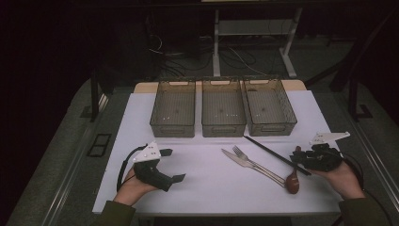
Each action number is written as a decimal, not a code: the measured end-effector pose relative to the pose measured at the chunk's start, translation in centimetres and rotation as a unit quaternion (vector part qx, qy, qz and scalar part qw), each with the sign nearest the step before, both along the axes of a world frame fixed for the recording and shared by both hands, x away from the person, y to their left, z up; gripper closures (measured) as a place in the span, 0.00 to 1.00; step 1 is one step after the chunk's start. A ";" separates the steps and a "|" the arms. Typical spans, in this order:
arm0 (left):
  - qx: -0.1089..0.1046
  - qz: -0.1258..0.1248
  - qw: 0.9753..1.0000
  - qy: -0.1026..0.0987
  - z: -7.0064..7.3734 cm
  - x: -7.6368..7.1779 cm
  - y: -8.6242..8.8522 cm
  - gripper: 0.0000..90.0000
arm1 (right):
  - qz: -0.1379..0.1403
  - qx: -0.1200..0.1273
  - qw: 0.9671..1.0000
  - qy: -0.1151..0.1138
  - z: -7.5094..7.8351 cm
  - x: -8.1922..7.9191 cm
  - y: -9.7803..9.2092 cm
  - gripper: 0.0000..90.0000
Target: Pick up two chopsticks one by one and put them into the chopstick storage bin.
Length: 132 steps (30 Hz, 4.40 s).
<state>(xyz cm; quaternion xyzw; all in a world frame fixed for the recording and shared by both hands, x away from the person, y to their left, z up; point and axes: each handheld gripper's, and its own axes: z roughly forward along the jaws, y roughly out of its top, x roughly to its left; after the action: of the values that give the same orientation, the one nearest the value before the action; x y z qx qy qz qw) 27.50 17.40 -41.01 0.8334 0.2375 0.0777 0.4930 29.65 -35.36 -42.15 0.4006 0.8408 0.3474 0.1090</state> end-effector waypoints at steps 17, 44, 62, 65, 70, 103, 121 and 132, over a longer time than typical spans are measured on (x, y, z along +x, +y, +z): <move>0.008 -0.008 1.000 0.001 -0.1 0.0 -0.1 0.00 | 0.012 -0.008 1.000 0.016 -0.5 -0.1 0.0 0.84; 0.016 -0.014 1.000 0.002 -0.2 0.0 -0.4 0.00 | 0.009 -0.033 0.999 0.017 -1.4 0.8 0.3 0.86; 0.017 -0.016 1.000 0.002 -0.3 -0.1 -0.5 0.00 | 0.023 -0.034 0.999 0.014 -2.0 1.2 0.4 0.91; 0.017 -0.016 1.000 0.002 -0.3 -0.1 -0.5 0.00 | 0.028 -0.035 0.999 0.012 -2.0 1.1 0.4 0.92; 0.018 -0.018 1.000 0.003 -0.3 -0.1 -0.5 0.00 | 0.038 -0.029 0.999 0.015 -1.9 1.0 0.5 0.93; 0.023 -0.009 1.000 0.012 -1.3 -0.1 -0.8 0.00 | 0.060 0.022 0.998 -0.010 0.9 -1.0 -0.5 0.94; 0.016 -0.001 1.000 0.009 -1.3 -0.2 -0.6 0.00 | 0.065 0.064 0.996 -0.025 2.9 -0.4 1.9 0.94; 0.009 0.001 1.000 0.009 -1.2 -0.3 -0.5 0.00 | 0.077 0.067 0.994 -0.026 3.7 0.7 4.9 0.94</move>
<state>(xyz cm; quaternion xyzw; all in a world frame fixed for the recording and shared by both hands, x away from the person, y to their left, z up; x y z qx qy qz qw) 27.21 16.93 -42.24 0.8384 0.2421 0.0731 0.4829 30.40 -30.48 -38.47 0.3323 0.8405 0.4210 0.0768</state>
